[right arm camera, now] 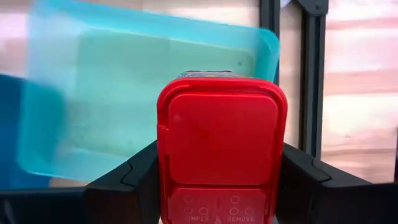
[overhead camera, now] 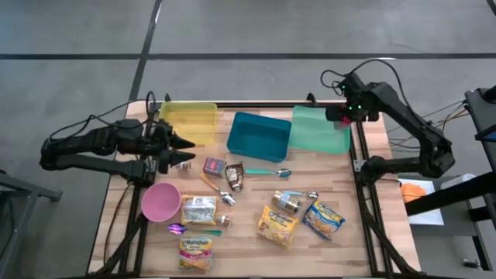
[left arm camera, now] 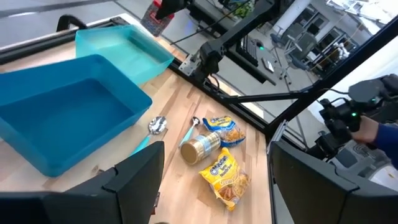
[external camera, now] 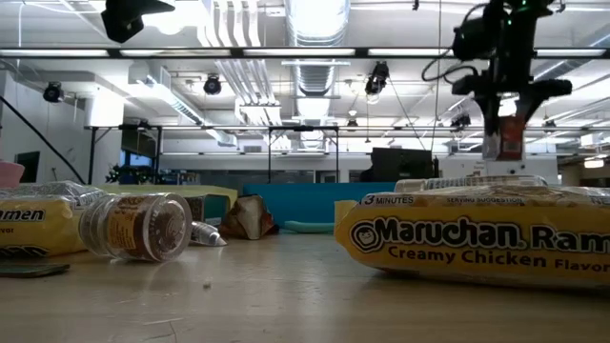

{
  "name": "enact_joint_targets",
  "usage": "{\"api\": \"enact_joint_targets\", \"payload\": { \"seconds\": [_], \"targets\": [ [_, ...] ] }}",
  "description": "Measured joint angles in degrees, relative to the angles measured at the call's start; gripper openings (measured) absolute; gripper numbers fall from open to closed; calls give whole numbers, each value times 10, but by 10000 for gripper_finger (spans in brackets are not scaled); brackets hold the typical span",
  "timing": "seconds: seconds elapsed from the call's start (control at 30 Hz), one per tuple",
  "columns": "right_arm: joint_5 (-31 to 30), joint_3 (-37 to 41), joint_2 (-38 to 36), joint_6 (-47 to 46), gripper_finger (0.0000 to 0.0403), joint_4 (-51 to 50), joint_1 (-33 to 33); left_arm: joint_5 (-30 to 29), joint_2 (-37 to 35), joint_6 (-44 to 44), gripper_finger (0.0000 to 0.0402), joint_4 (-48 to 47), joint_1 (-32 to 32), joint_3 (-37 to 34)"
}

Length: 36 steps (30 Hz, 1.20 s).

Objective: Pick & Place Food Item
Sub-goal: Put the right red seasoning can into the light green bin

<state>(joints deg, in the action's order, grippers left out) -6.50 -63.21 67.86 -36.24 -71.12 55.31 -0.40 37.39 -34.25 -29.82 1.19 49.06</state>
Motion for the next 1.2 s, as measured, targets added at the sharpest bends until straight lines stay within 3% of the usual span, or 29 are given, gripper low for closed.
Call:
{"api": "enact_joint_targets", "payload": {
  "seconds": [0.37, 0.57, 1.0, 1.2],
  "targets": [
    [3, 50, 56, 26, 210, 83, 11, 0, 41, -17, 297, 2, 0, 0],
    [-36, 32, 102, 10, 210, 41, 5, 0, 40, -23, 297, 6, 0, 0],
    [-13, 7, 123, -63, 210, 54, -19, 0, 40, -37, 297, 9, 0, 0],
    [11, 6, 152, -62, 210, 115, -73, 0, 40, -21, 296, 9, 0, 0]
  ]
}}
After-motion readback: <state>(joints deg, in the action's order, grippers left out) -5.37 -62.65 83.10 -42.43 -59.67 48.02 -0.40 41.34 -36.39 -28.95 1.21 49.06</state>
